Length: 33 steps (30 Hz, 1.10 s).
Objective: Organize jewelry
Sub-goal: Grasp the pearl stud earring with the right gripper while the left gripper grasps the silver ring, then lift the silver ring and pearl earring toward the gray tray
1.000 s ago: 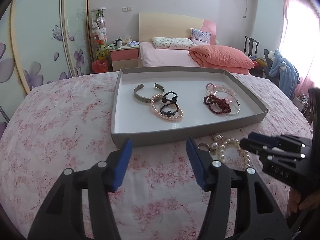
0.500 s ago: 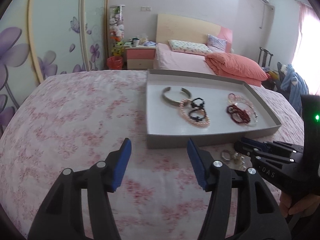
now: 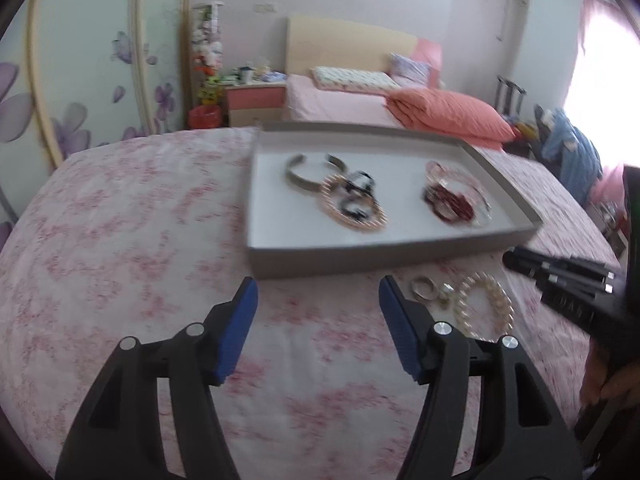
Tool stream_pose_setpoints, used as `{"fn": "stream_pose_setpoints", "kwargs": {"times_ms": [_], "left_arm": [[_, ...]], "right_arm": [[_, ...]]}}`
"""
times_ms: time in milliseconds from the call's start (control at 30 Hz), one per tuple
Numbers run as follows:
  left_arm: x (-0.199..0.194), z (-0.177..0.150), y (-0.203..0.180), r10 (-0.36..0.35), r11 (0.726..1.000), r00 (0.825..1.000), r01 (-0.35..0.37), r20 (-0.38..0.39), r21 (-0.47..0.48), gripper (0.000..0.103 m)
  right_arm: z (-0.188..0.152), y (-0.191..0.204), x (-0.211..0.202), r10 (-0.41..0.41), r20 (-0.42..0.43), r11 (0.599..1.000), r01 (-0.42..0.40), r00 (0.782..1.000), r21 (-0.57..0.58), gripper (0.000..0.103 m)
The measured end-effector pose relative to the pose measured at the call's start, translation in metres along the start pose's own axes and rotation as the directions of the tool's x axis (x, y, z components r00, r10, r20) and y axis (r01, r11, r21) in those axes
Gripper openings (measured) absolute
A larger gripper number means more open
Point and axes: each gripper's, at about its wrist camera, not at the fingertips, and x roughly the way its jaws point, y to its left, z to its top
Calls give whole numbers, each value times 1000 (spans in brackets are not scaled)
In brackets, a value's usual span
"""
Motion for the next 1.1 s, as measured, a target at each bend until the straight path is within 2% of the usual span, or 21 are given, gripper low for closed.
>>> {"fn": "stream_pose_setpoints", "kwargs": {"times_ms": [167,367,433,667,767,800,1100], "left_arm": [[16,-8,-31,-44,994,997,51,-65,99,62],[35,-12,-59,-50,983,992,69,-114,172,62],[40,-11,-65,-47,980,991,70,-125,186,58],[56,1,-75,-29,981,991,53,-129,186,46],[58,4,-77,-27,982,992,50,-125,184,33],[58,5,-77,-24,982,992,46,-123,182,23],[47,-2,-46,22,988,993,-4,-117,156,23]], "right_arm": [[-9,-34,6,-34,-36,996,37,999,83,15],[-13,-34,9,-10,-28,996,12,1000,88,15],[-14,-34,9,-4,-25,996,6,1000,91,15],[-15,-36,8,9,-23,995,-6,1000,97,15],[-14,-35,8,11,-22,996,-9,1000,93,15],[-14,-34,8,12,-23,996,-10,1000,91,15],[-15,-27,9,23,-25,998,-22,999,66,15]]}}
